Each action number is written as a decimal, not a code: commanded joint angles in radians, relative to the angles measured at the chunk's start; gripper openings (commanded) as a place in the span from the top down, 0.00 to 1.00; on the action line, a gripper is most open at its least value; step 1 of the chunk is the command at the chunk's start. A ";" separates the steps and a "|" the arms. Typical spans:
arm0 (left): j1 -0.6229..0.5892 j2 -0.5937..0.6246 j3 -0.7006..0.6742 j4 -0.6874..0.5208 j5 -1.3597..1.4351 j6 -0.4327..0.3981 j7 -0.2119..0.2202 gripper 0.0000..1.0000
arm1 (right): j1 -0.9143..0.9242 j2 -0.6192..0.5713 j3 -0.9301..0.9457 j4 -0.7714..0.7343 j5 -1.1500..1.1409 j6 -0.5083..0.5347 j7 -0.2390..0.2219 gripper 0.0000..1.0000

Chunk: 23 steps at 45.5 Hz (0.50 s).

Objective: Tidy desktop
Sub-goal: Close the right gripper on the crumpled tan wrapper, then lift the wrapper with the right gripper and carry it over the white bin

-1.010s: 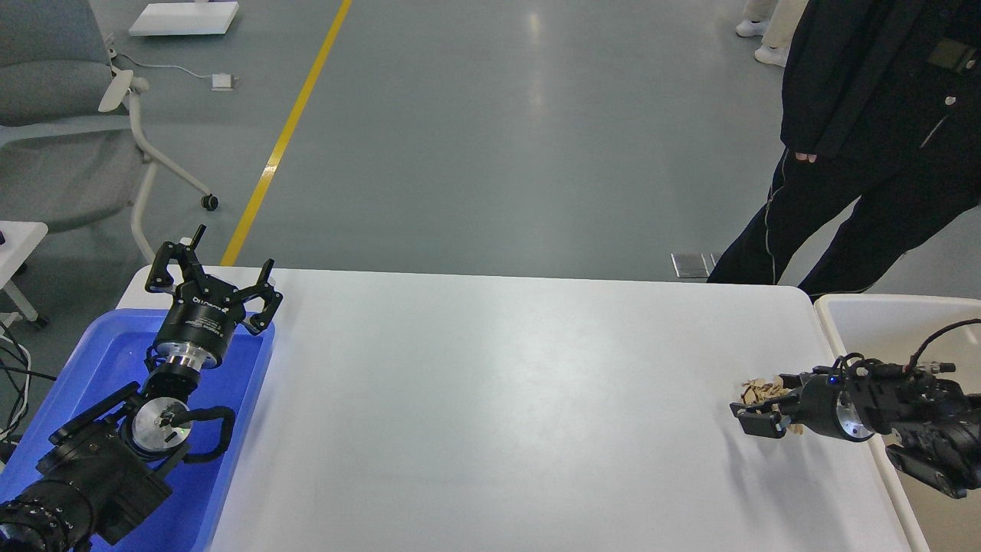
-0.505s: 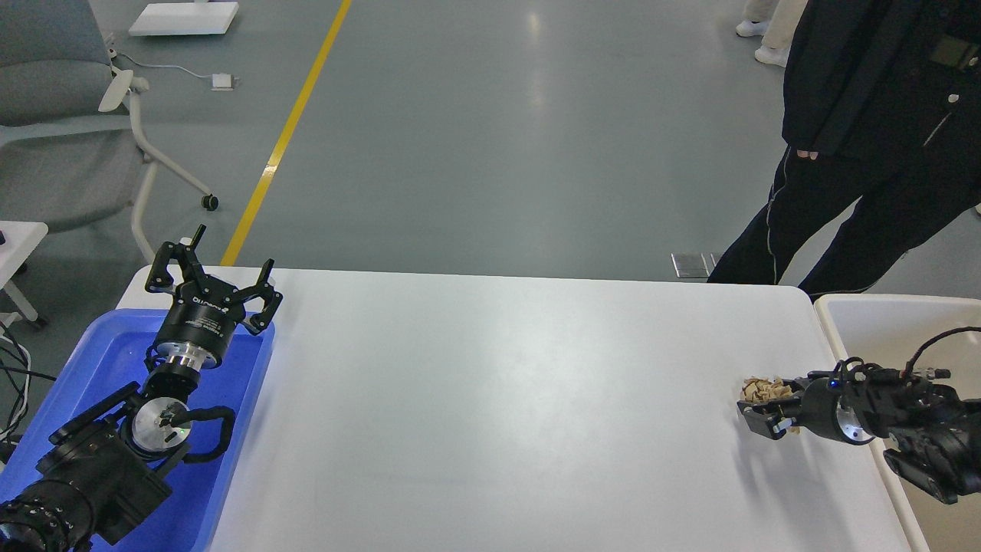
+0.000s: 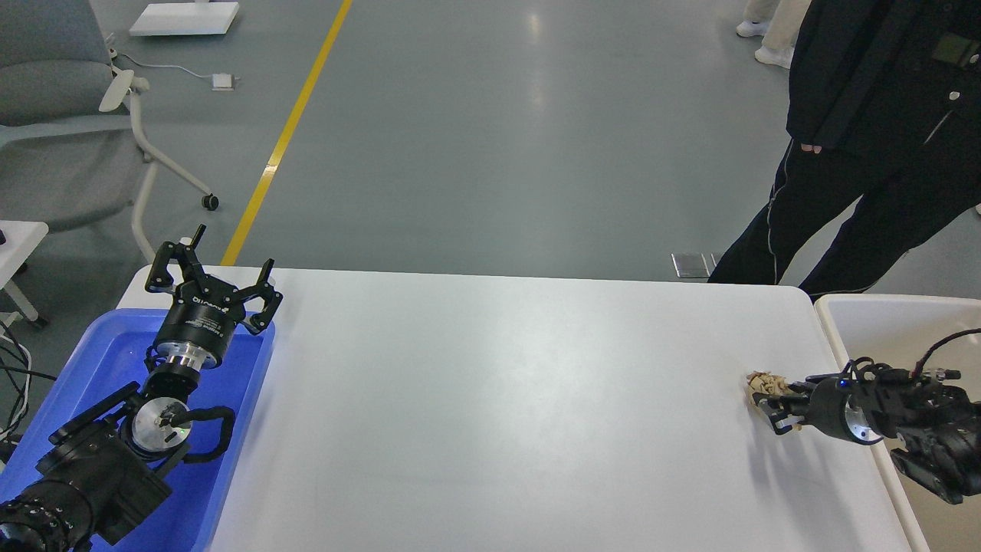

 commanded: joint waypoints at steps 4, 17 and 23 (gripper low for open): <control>0.000 0.000 0.000 0.000 0.000 0.000 0.000 0.00 | 0.017 -0.051 0.032 0.025 0.217 -0.001 0.034 1.00; 0.000 0.000 0.000 0.000 0.000 0.000 0.000 0.00 | 0.118 -0.246 0.168 0.307 0.289 0.005 0.169 1.00; 0.000 0.000 0.000 0.000 0.000 0.000 -0.001 0.00 | 0.175 -0.372 0.270 0.510 0.291 0.011 0.174 1.00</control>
